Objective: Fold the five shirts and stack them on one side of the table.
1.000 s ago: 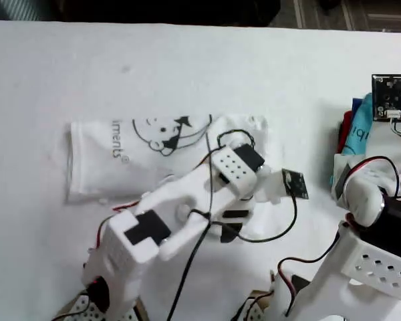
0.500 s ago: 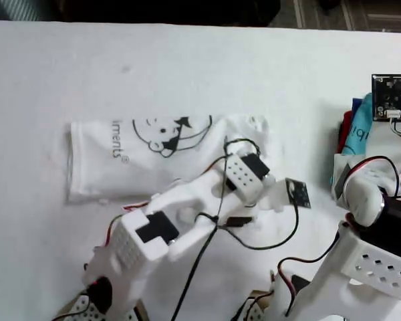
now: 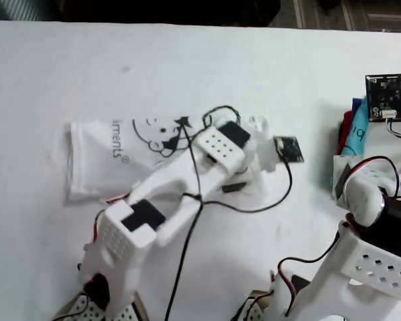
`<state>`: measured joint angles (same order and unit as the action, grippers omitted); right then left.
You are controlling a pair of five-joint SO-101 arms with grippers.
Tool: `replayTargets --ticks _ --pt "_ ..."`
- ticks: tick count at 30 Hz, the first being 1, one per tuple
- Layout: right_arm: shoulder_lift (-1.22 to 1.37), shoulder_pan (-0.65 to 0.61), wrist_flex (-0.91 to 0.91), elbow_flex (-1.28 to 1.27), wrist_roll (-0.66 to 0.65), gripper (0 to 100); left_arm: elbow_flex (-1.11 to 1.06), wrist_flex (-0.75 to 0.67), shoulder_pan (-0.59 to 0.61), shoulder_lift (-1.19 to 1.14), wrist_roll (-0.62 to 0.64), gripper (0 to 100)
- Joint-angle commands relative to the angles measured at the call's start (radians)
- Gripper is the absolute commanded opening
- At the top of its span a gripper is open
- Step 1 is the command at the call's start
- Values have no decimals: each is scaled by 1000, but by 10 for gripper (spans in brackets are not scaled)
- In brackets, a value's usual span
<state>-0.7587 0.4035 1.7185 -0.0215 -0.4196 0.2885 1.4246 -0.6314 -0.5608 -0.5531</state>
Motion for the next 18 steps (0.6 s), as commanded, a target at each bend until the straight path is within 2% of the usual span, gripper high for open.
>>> replayTargets --ticks 1,10,13,16,18 --pt "-10 2 -1 3 -9 18 40 -46 36 65 0 23" --pt "-7 2 -1 2 -11 18 37 -158 111 65 2 40" --pt "-2 2 -1 2 -12 18 35 -164 124 65 8 150" --pt "-2 2 -1 2 -12 18 34 -201 156 65 130 278" --pt "-2 2 -1 2 -12 18 35 -242 186 65 173 291"
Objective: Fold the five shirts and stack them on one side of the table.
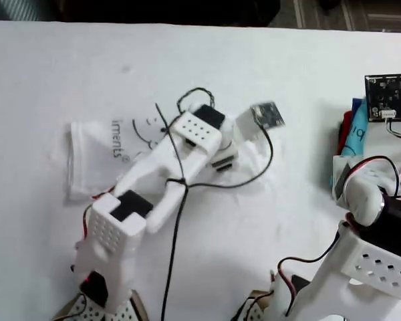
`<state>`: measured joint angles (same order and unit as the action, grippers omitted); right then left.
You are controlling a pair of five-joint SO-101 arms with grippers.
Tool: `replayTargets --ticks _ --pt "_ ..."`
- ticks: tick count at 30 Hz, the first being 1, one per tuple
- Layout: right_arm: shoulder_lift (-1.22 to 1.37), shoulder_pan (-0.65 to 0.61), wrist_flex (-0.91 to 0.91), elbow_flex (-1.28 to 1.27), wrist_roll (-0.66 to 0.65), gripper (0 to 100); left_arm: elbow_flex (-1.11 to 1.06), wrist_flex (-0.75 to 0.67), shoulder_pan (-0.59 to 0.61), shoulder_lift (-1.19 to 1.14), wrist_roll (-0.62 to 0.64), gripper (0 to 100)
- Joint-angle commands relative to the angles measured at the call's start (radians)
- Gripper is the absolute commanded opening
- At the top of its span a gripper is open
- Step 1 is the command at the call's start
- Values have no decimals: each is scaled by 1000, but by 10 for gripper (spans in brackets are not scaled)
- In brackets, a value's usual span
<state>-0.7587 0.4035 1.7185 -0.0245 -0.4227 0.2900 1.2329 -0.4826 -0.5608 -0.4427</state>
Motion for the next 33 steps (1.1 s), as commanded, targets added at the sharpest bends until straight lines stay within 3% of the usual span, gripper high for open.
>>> replayTargets --ticks 1,7,10,15,19,23,28,33 --pt "-2 2 -1 5 -9 18 34 -66 51 65 57 284" --pt "-2 1 -1 5 -9 18 58 -75 124 70 9 244" --pt "-2 1 -1 5 -9 18 126 -9 162 73 15 234" --pt "-2 1 -1 5 -9 18 319 206 173 76 15 222" --pt "-2 1 -1 5 -9 18 456 419 108 74 15 222" --pt "-2 1 -1 5 -9 18 512 545 38 68 18 222" --pt "-2 1 -1 5 -9 18 359 506 27 65 38 223" --pt "-2 1 -1 5 -9 18 83 319 70 65 35 222"
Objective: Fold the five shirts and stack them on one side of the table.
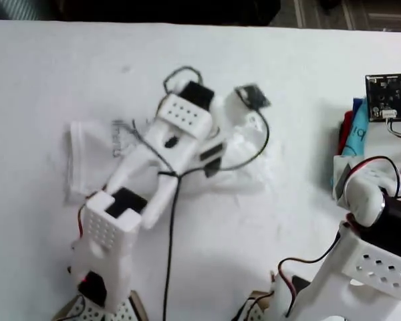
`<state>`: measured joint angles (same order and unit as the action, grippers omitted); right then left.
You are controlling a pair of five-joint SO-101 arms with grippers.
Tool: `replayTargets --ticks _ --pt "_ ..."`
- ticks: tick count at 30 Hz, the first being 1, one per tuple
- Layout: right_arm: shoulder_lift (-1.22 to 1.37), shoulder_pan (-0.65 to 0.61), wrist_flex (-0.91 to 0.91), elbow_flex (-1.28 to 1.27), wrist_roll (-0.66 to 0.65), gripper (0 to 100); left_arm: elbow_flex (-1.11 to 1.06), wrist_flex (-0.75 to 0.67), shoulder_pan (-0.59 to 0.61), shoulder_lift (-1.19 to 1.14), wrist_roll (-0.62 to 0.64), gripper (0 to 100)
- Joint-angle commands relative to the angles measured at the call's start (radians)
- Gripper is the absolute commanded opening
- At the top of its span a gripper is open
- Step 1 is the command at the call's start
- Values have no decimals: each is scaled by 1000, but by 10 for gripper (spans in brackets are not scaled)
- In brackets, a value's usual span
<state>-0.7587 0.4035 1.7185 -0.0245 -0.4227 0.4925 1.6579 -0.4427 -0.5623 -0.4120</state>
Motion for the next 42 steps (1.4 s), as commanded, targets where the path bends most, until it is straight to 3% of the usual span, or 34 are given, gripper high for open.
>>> replayTargets --ticks 1,6,12,27,31,38,42 --pt "-2 1 -1 5 -9 18 -163 -153 48 67 5 222" --pt "-2 1 -1 -31 -11 18 -261 -344 133 67 6 223" --pt "-10 1 -1 -49 -11 18 -244 -361 128 77 9 222" --pt "-10 1 -1 -48 -11 18 183 127 113 77 15 221" --pt "-12 1 -1 -48 -11 18 100 84 147 62 15 221" --pt "-12 4 -1 -48 -11 18 -112 -169 216 -59 14 221" --pt "-12 2 -1 -48 -11 18 -86 -172 229 -90 15 221"
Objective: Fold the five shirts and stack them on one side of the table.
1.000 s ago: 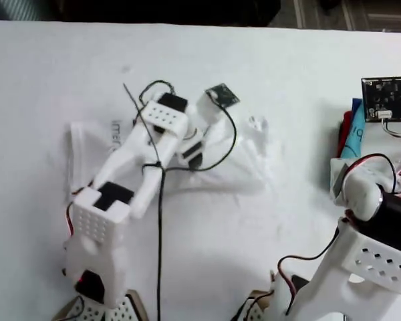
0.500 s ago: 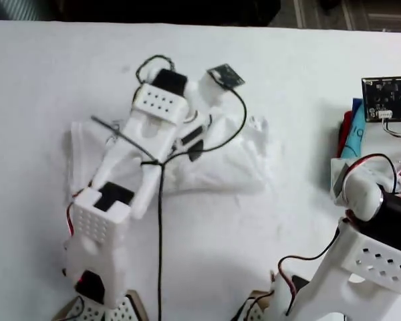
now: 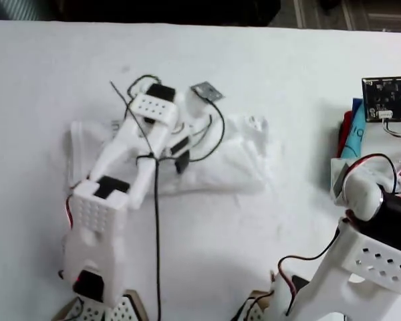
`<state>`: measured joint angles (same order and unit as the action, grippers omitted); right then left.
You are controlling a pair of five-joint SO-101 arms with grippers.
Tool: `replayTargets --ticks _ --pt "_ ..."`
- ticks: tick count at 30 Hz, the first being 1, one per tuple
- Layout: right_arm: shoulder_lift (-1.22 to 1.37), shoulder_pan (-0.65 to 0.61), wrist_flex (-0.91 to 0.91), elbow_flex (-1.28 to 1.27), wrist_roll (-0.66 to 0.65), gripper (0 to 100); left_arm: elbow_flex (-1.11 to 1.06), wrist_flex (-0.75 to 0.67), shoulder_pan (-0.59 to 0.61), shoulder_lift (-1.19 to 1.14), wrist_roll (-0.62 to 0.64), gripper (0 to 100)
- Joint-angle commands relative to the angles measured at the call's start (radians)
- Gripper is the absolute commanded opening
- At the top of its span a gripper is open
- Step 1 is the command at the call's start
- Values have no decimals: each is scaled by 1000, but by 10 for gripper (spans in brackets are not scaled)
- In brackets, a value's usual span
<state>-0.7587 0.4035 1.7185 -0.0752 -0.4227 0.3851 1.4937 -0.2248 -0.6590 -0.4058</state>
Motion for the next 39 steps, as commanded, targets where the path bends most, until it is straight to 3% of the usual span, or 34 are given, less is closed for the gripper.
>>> replayTargets --ticks 1,11,22,27,30,35,39 --pt "-12 2 -1 3 -11 18 44 23 12 15 9 221" --pt "-12 1 -1 3 -11 18 374 293 64 188 110 221" --pt "-12 1 -7 3 -11 18 17 281 418 555 127 251" --pt "-12 1 -7 3 -11 18 -199 184 607 605 126 294" --pt "-12 1 -7 3 -11 18 -370 35 677 604 126 313" --pt "-12 1 -7 3 -32 18 -618 -249 682 604 132 313" --pt "-12 2 -7 2 -60 18 -709 -387 680 573 137 313"
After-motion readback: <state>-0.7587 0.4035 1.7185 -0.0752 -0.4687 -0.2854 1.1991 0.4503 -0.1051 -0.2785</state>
